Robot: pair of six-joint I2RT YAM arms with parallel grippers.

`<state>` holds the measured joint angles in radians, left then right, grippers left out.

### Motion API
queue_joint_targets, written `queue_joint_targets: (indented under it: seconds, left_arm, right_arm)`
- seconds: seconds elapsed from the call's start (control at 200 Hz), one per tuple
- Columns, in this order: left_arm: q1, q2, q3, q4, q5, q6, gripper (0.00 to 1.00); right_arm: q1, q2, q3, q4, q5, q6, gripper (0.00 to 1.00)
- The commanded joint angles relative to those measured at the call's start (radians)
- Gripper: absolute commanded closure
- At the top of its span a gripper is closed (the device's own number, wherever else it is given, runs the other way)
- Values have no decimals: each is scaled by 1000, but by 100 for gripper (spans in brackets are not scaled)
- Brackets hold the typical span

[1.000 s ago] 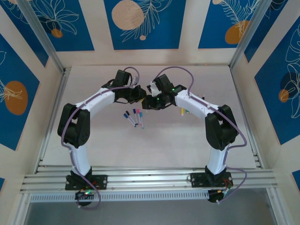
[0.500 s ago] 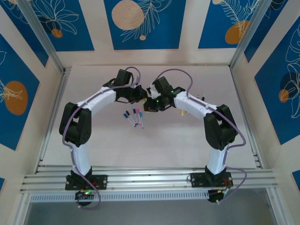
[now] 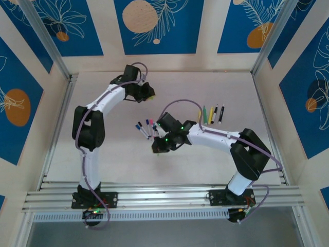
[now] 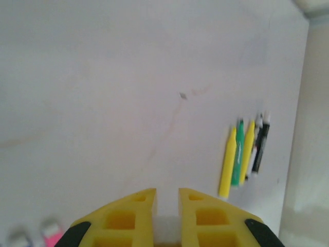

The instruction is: Open the pen caps

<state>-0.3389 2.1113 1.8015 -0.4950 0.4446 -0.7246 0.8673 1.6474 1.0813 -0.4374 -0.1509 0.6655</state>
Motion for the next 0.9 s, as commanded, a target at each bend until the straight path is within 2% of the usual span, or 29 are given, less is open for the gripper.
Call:
queue_joint_targets:
  seconds: [0.0, 0.105, 0.19, 0.275, 0.38, 0.62, 0.895]
  left_arm:
    - [-2, 3, 36, 15, -50, 10, 100]
    - [-2, 0, 38, -12, -63, 39, 100]
    - [0, -5, 36, -63, -110, 89, 100]
    - [1, -11, 33, -136, -190, 152, 100]
    - [11, -21, 9, -206, -286, 219, 100]
    - [46, -20, -50, -310, -453, 315, 100]
    - [58, 44, -56, -356, -604, 341, 100]
  right_arm:
    - [-46, -46, 9, -42, -3, 25, 100]
    - [-75, -48, 37, -74, 34, -4, 100]
    - [-105, -32, 73, -135, 128, -46, 100]
    - [-145, -2, 113, -184, 222, -101, 100]
    - [-217, 41, 153, -207, 278, -152, 100]
    - [-358, 154, 247, -205, 323, -230, 100]
    - [-428, 287, 354, -231, 356, -265, 100]
